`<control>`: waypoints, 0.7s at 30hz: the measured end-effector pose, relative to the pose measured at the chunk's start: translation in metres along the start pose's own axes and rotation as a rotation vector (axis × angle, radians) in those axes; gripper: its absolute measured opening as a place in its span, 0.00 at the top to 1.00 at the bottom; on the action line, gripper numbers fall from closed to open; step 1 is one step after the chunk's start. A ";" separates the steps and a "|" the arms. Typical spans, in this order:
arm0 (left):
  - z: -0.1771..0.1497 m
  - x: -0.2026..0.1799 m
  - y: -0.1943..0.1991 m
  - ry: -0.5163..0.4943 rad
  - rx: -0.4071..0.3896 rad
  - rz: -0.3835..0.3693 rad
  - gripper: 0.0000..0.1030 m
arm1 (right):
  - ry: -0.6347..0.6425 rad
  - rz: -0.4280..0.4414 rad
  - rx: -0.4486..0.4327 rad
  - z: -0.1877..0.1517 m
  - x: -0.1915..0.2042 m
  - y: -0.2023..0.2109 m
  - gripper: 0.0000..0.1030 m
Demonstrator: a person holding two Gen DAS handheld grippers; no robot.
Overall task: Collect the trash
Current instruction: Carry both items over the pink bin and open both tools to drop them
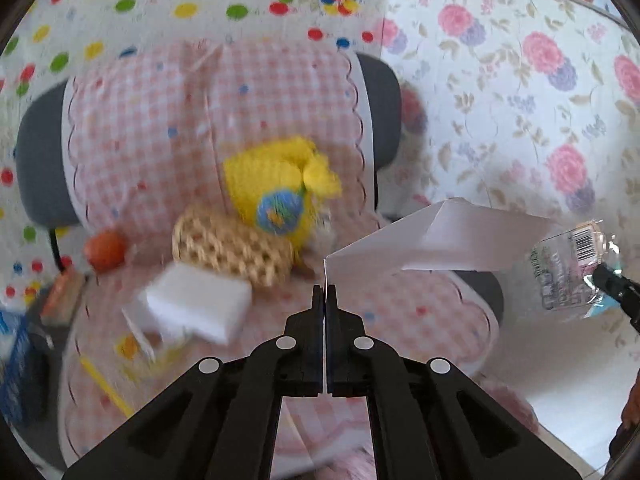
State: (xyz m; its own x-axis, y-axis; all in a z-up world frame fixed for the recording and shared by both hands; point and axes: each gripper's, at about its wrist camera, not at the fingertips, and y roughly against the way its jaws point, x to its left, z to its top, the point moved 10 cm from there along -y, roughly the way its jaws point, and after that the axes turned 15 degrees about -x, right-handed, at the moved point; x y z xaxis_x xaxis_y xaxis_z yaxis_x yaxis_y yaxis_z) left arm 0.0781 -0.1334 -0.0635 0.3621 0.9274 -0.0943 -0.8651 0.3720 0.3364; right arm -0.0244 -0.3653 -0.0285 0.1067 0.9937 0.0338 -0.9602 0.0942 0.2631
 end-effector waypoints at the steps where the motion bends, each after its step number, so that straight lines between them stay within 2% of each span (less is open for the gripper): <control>1: -0.007 -0.002 0.004 0.010 0.008 -0.003 0.99 | 0.006 -0.017 0.008 -0.005 -0.005 0.008 0.96; 5: -0.040 -0.020 0.017 0.051 0.046 -0.038 0.99 | 0.030 -0.096 0.042 -0.026 -0.028 0.042 0.96; 8: -0.064 -0.045 0.021 0.058 0.085 -0.098 0.99 | 0.030 -0.148 0.073 -0.047 -0.043 0.066 0.96; 11: -0.087 -0.069 0.020 0.016 0.123 -0.133 0.99 | 0.014 -0.181 0.130 -0.077 -0.055 0.078 0.96; 15: -0.104 -0.093 0.015 -0.078 0.141 -0.130 0.99 | -0.035 -0.220 0.203 -0.117 -0.070 0.087 0.96; 21: -0.115 -0.113 0.008 -0.159 0.155 -0.118 0.99 | -0.075 -0.251 0.228 -0.135 -0.086 0.093 0.96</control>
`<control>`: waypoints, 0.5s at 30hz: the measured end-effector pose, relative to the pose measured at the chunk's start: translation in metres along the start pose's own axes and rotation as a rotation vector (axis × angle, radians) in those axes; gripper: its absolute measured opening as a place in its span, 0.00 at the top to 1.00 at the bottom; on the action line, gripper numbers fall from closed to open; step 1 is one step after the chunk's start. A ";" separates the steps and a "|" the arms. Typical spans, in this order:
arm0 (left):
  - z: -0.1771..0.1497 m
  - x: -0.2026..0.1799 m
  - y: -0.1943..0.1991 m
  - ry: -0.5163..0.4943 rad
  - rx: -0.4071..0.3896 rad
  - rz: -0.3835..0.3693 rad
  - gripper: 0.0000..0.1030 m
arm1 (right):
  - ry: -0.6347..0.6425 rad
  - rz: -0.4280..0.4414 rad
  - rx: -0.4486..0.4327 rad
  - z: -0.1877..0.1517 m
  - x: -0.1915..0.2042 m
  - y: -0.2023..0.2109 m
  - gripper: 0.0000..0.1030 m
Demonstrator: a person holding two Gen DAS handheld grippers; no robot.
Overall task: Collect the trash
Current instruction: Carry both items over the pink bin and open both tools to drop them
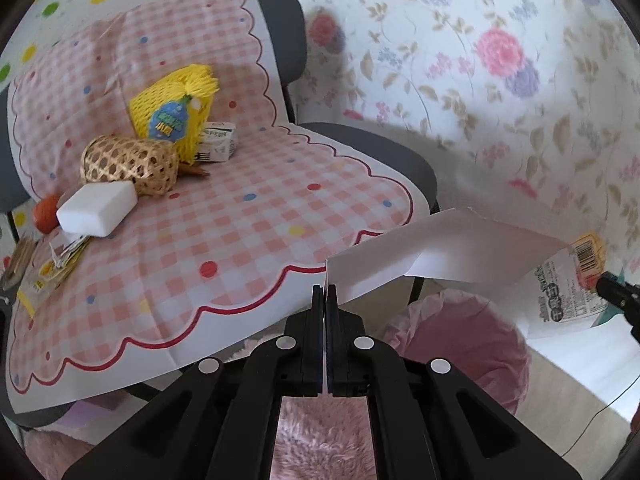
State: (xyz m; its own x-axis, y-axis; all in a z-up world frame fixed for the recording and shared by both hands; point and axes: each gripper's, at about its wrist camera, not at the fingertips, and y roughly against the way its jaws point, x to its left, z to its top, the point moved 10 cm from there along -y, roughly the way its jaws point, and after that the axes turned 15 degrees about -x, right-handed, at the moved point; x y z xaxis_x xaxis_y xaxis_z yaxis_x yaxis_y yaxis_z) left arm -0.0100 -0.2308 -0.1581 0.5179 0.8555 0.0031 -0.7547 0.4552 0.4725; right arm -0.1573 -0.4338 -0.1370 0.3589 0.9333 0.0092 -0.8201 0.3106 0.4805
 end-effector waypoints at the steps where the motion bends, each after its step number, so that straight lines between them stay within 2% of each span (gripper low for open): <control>1: -0.002 -0.005 -0.003 -0.014 0.008 -0.002 0.99 | -0.005 0.001 0.004 -0.002 -0.002 -0.002 0.96; 12: -0.021 -0.048 -0.023 -0.093 0.085 -0.063 0.96 | -0.006 0.000 0.164 -0.053 -0.010 -0.029 0.95; 15: -0.023 -0.060 -0.027 -0.093 0.100 -0.094 0.91 | -0.019 0.001 0.188 -0.060 -0.012 -0.033 0.88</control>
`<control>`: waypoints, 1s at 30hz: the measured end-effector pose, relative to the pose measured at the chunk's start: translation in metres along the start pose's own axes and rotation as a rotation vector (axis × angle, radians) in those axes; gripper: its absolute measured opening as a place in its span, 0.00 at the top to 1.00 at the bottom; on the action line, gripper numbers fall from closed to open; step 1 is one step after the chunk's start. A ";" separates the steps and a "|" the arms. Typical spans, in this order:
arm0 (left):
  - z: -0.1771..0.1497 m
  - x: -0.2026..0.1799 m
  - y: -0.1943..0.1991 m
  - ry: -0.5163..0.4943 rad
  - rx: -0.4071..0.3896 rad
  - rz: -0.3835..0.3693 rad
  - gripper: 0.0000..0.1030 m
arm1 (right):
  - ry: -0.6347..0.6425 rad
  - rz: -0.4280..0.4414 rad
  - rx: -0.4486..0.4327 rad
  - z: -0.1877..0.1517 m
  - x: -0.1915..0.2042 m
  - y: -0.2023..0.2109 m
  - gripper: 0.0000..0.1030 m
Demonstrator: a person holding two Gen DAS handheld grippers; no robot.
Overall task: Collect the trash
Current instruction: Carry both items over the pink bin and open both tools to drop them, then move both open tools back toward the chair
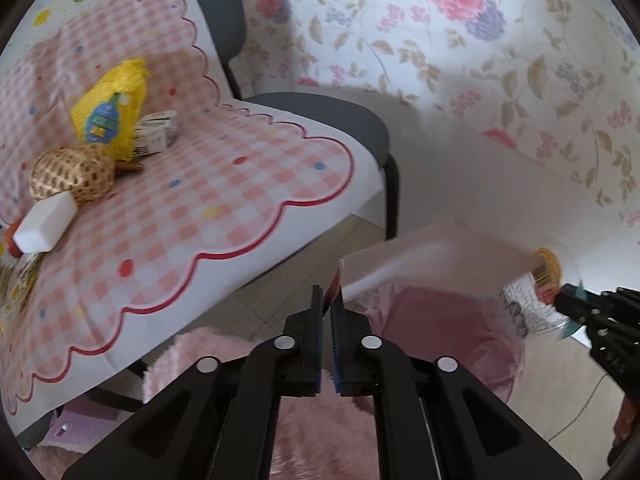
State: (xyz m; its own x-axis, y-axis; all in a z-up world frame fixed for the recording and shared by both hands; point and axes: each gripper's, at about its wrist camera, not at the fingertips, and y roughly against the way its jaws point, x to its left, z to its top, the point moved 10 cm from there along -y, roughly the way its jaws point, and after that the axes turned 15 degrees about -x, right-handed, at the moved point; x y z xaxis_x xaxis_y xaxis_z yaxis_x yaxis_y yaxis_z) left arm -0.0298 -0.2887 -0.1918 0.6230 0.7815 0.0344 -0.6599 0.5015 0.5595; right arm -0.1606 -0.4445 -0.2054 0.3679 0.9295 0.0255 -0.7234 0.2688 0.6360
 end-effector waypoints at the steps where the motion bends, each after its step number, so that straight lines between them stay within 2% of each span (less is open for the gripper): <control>1: 0.000 -0.006 -0.003 0.001 0.006 -0.023 0.89 | -0.002 0.000 0.005 -0.001 0.000 -0.002 0.80; 2: -0.001 -0.009 -0.004 0.002 0.011 -0.038 0.81 | -0.007 0.000 0.007 -0.001 -0.001 -0.003 0.76; 3: -0.002 -0.016 -0.005 0.007 0.019 -0.076 0.76 | -0.009 -0.004 0.006 -0.002 -0.002 -0.004 0.68; 4: -0.003 -0.019 -0.005 0.012 0.021 -0.096 0.64 | -0.011 -0.007 0.008 -0.002 -0.002 -0.005 0.66; 5: -0.003 -0.022 -0.004 0.014 0.018 -0.113 0.58 | -0.013 -0.007 0.010 -0.003 -0.003 -0.006 0.66; 10: 0.007 -0.019 0.013 0.013 -0.040 -0.151 0.52 | -0.028 -0.026 0.001 0.005 -0.008 -0.004 0.66; 15: 0.019 0.020 0.030 0.037 -0.082 -0.069 0.47 | -0.044 -0.003 -0.108 0.046 -0.005 0.019 0.66; 21: 0.027 0.077 0.052 0.115 -0.123 0.030 0.47 | 0.036 0.074 -0.198 0.091 0.036 0.036 0.66; 30: 0.020 0.157 0.087 0.246 -0.159 0.148 0.42 | 0.121 0.244 -0.254 0.132 0.120 0.035 0.66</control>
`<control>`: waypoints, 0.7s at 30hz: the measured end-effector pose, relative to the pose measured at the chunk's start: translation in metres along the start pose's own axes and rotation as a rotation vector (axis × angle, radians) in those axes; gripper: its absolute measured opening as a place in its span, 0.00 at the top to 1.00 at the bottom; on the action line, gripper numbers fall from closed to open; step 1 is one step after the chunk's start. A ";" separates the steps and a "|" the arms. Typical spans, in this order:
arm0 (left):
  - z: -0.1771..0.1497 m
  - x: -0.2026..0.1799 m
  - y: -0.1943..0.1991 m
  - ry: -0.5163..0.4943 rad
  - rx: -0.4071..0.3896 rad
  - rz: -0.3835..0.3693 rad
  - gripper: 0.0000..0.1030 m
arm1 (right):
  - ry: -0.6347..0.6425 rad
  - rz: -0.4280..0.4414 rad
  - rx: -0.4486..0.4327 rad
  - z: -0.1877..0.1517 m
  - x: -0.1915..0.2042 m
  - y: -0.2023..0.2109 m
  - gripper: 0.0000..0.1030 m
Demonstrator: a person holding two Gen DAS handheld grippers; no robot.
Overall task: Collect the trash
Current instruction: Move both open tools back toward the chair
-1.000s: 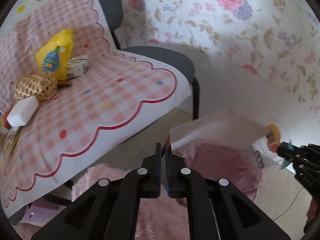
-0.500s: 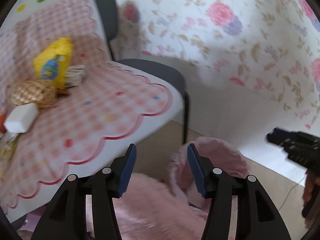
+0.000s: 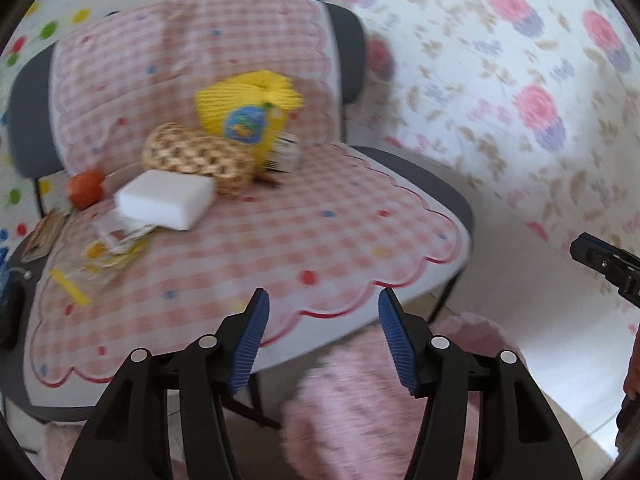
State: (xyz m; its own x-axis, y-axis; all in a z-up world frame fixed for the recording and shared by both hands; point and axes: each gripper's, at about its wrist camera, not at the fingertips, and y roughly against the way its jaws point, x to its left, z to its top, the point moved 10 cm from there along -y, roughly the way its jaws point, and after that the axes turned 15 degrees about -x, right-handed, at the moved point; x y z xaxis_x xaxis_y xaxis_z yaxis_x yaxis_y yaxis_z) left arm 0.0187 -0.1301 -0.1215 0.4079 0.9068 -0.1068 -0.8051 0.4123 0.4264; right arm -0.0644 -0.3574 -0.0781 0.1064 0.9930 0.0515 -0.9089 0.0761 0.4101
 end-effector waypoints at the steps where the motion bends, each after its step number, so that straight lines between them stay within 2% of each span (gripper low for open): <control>1: 0.001 0.009 0.002 0.012 -0.006 0.016 0.41 | 0.004 0.021 -0.003 0.004 0.008 -0.004 0.66; 2: 0.003 0.020 0.005 0.024 -0.011 0.034 0.37 | 0.012 0.050 -0.005 0.009 0.020 -0.012 0.66; 9: 0.012 0.103 0.023 0.100 -0.038 0.212 0.34 | 0.072 0.185 -0.008 0.028 0.089 -0.049 0.65; 12: 0.016 0.132 0.032 0.123 -0.052 0.265 0.30 | 0.083 0.221 -0.004 0.036 0.111 -0.066 0.56; 14: 0.020 0.152 0.036 0.140 -0.059 0.308 0.26 | 0.092 0.243 -0.003 0.040 0.123 -0.076 0.53; 21: 0.029 0.195 0.033 0.178 -0.053 0.387 0.22 | 0.114 0.293 0.021 0.054 0.155 -0.116 0.46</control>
State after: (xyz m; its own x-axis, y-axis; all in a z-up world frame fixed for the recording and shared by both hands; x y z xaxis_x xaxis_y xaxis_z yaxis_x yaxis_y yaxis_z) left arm 0.0837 0.0576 -0.1017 -0.0056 0.9947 -0.1031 -0.9072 0.0383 0.4189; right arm 0.0789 -0.2174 -0.0688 -0.2060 0.9762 0.0683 -0.8853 -0.2157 0.4120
